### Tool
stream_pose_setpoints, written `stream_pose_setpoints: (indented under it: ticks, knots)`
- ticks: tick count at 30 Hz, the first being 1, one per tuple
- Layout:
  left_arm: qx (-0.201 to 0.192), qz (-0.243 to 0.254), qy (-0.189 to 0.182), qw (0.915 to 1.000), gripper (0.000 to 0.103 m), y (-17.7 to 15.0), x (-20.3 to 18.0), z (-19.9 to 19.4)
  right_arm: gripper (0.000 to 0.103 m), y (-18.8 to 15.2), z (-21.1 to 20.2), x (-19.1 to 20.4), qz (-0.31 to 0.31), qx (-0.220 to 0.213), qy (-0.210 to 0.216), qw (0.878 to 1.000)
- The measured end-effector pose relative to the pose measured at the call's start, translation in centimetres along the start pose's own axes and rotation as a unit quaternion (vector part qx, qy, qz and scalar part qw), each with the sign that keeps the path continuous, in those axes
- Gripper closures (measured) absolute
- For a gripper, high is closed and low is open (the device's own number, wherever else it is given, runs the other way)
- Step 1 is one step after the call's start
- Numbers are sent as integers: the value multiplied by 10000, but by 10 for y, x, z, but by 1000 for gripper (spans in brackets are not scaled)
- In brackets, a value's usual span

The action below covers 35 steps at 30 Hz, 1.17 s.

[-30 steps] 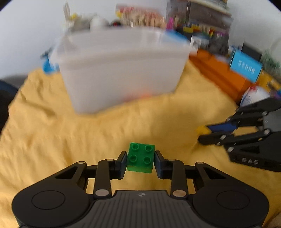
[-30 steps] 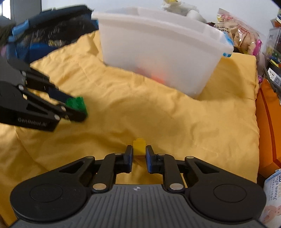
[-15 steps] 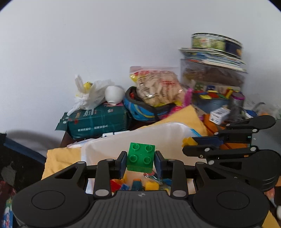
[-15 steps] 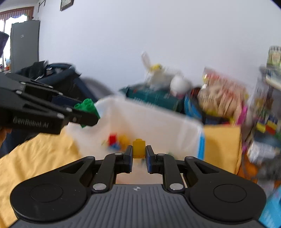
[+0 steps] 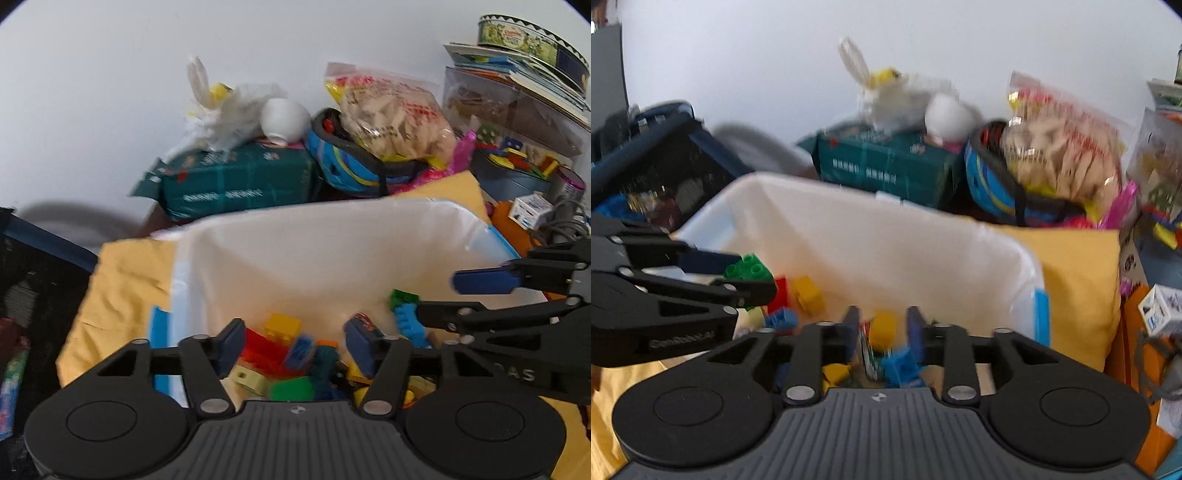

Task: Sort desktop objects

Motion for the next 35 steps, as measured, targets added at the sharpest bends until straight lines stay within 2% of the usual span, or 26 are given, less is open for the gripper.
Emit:
stream_pose_setpoints:
  ticks: [4,6,8,11,12,17,21,26,32,35]
  knots:
    - [-297,207,448,9983,38,11,-3,-26,48,5,-12,-1,-6,-93,-35,10000]
    - [-659,366,733,9945,31,17,-7,-47,43,9,-19,0,-53,-141,-89,9998]
    - [-1019,310,999,9893,22,20,-11,-67,40,15,-22,-1,-70,-186,-72,9998]
    - [-1431,228,1276,9812,15,23,-17,-90,29,22,-30,-2,-74,-291,-95,9995]
    - [-1431,206,1309,9808,15,24,-18,-93,24,23,-33,-3,-86,-322,-114,9994]
    - [-789,514,1417,9854,15,27,-27,-88,22,27,-41,-5,-35,-382,-71,9992]
    - [-558,383,1331,9888,15,25,-28,-90,22,21,-43,-9,122,-313,-72,9994]
    - [-462,212,1424,9885,15,23,-30,-98,18,11,-46,-13,118,-267,-143,9995]
    - [-364,181,1275,9910,15,25,-34,-97,14,5,-53,-17,146,-259,-168,9994]
    - [-369,236,1567,9867,15,26,-37,-97,14,5,-55,-17,146,-263,-202,9993]
Point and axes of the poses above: each gripper's, at about its wrist camera, not at the fingertips, and z roughly the way its jaws point, x to its left, y to its top, the point moved 3 cm from there along z, roughly the way its jaws point, and after that the axes turned 11 degrees about z, right-handed, at the moved point
